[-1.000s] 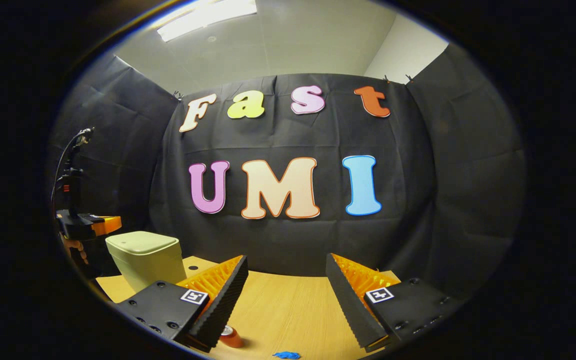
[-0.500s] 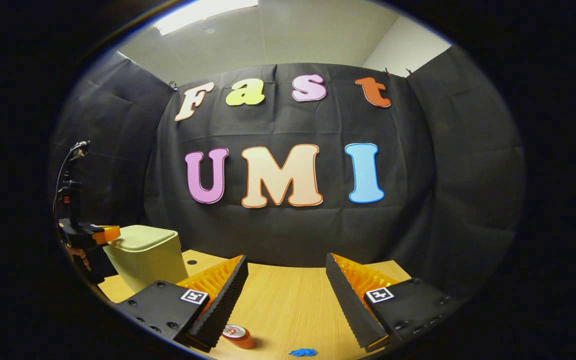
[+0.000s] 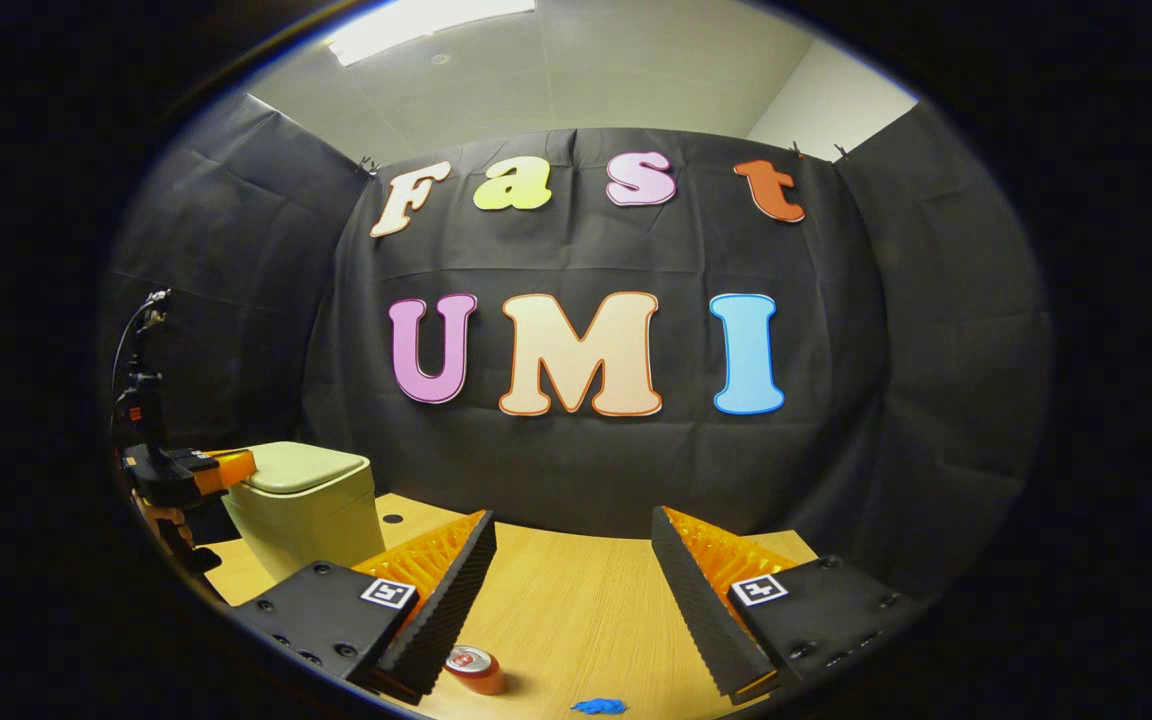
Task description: Press the lid of the desktop garbage bin to open it, pick up the crumpled paper on the desktop and throw it into the bin, then pick up the pop can on the desktop and drop it into the bin, and finally close the garbage bin lid.
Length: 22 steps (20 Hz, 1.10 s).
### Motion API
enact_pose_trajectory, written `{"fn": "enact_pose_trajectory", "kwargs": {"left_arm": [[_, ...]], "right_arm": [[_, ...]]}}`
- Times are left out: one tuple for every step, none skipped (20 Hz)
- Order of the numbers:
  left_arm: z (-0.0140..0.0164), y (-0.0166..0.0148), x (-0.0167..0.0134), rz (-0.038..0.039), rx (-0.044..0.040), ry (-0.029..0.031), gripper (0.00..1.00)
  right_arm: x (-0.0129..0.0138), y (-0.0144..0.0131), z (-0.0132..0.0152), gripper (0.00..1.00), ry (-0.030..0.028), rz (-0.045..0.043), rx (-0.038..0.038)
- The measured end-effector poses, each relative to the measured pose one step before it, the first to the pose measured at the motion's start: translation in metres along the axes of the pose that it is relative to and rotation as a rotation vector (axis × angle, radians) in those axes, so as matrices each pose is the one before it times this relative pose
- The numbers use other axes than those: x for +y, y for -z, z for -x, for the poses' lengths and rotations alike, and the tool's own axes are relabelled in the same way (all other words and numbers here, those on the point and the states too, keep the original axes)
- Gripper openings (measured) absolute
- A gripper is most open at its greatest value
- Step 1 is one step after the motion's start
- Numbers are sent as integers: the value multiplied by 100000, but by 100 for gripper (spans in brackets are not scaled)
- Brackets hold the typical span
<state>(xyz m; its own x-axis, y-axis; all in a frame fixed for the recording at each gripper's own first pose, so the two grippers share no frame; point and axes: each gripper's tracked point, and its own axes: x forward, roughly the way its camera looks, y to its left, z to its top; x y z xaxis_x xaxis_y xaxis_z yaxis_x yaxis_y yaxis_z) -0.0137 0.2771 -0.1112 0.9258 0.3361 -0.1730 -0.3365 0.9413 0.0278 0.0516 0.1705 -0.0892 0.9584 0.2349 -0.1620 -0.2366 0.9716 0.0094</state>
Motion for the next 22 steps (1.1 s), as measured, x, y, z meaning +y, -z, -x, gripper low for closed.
{"fn": "enact_pose_trajectory", "kwargs": {"left_arm": [[252, -929, -563, -1031, -1975, 550, 0], [158, -1078, -543, -1573, -2445, 429, 0], [272, -1031, -701, -1766, -2210, 975, 0], [181, -1142, -730, -742, -2120, 1429, 0], [545, -1454, -1117, 522, -2585, 2239, 0], [263, -872, -935, 1073, -1489, 1593, 0], [308, -968, -1160, 999, -1778, 1981, 0], [221, -812, -1084, 707, -1269, 1858, 0], [265, -541, -1235, 594, -875, 2158, 0], [201, -599, -1171, 424, -861, 1921, 0], [262, -374, -1156, 603, -642, 1948, 0], [228, -274, -1272, 388, -244, 2054, 1], [426, -54, -1426, 395, 82, 2680, 5], [223, -59, -1414, -50, 300, 2476, 18], [254, 48, -1100, -319, 488, 1988, 22], [316, 91, -988, -340, 404, 1502, 37], [319, 118, -941, -380, 540, 1256, 46], [251, 28, -637, -132, 343, 296, 64], [218, 117, -893, -12, 185, 830, 73], [371, -63, -715, 9, 64, 544, 87], [347, 85, -602, 63, 425, 327, 82], [397, 69, -455, 137, 348, 39, 87]], "right_arm": [[-386, 28, -14, 98, -96, -53, 374], [-258, 142, 45, 98, -210, -468, 489], [-294, 34, 55, 98, -143, -561, 397], [-220, 7, 135, 98, -400, -344, 318], [-297, 120, 139, 100, -678, 367, 226], [-244, 258, 197, 100, -467, 552, 378], [-177, 197, 105, 100, -649, 514, 399], [-147, 262, 111, 100, -688, 435, 489], [-156, 269, 170, 100, -1042, 317, 615], [-197, 524, 16, 100, -623, 253, 920], [-378, 387, 38, 100, -351, 300, 1079], [-305, 434, 113, 98, -295, 278, 888], [-298, 379, 55, 100, -227, 304, 771], [-270, 657, 104, 98, -458, 395, 881], [-151, 472, 23, 100, -622, 530, 1020], [-219, 913, -40, 98, -537, 727, 1356], [-163, 846, -28, 98, -529, 621, 1535], [-221, 974, -101, 98, -364, 443, 1694], [-131, 1011, -96, 98, -449, 277, 2030], [8, 1297, -132, 98, -680, 116, 2101], [96, 1160, -129, 98, -790, 143, 2059], [101, 1381, -112, 98, -788, 256, 2435]]}}
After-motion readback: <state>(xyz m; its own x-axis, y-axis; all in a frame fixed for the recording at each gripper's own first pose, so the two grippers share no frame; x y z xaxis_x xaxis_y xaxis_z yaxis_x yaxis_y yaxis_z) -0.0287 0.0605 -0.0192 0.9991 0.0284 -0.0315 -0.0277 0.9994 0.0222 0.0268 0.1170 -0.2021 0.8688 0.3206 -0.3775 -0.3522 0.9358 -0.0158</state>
